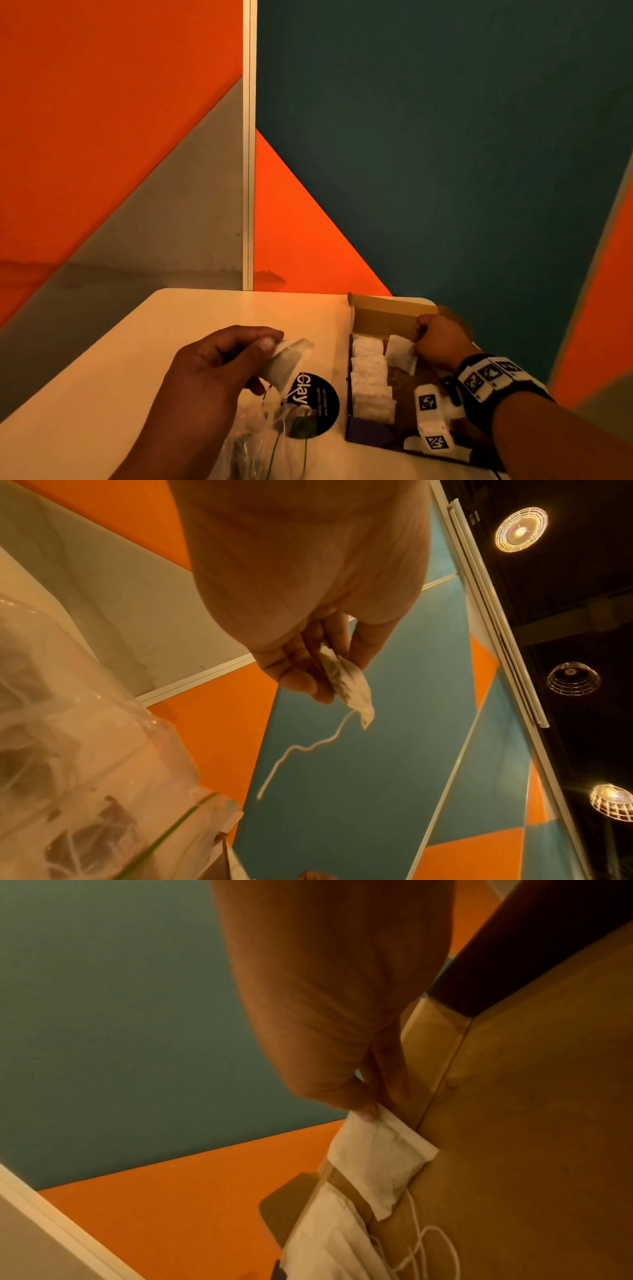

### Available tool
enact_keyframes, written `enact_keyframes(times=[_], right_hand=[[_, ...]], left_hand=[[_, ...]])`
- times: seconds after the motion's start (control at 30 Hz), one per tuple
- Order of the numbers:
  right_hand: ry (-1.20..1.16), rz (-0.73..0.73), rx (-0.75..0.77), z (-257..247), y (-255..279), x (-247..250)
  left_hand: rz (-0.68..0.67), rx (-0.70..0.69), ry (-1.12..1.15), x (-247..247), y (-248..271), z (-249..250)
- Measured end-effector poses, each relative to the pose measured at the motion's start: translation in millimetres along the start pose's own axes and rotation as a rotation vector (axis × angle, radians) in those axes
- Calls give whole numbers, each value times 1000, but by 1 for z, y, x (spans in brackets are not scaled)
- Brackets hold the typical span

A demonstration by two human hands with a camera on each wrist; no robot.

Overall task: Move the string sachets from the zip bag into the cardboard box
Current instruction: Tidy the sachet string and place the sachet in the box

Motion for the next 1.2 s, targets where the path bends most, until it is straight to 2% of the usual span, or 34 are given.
enact_keyframes(times=[0.13,0.4,0.47,0.53,0.6,0.67,0.73,0.77,0.8,0.87,0.97,1.1,1.2], right_hand=[[11,62,24,-6,0,10],[-44,46,27,-9,3,23],[-118,51,56,-22,12,33],[-295,64,113,-48,33,46],[-570,-32,188,-87,73,47],[-774,-264,299,-132,128,38],[-788,-505,376,-169,186,22],[-712,-563,398,-178,206,13],[-602,-559,412,-182,219,7],[-431,-441,427,-187,228,2],[-479,-309,393,-185,221,3],[-588,-277,375,-180,207,2],[-543,-268,383,-177,203,0]], left_hand=[[-8,3,15,-2,0,1],[-22,20,16,0,-1,-1],[-45,24,-24,-2,-1,-2],[-64,20,-45,-4,0,-2],[-88,7,-41,-7,2,1],[-126,-1,-42,-12,4,5],[-144,8,-30,-15,6,9],[-145,17,-26,-16,7,10],[-143,28,-29,-17,7,10],[-146,42,-45,-18,9,11],[-178,29,-69,-21,11,15],[-260,-2,-134,-22,11,19],[-271,-50,-273,-21,9,18]])
Point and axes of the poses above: each hand's wrist, its own y-axis away from the middle knuckle, its own x-axis out of the back of the hand, z = x × y, the point moved 10 cm from there along -y, towards the middle knuckle, and after that the axes turned 15 degrees about -y, right-handed, at the moved point
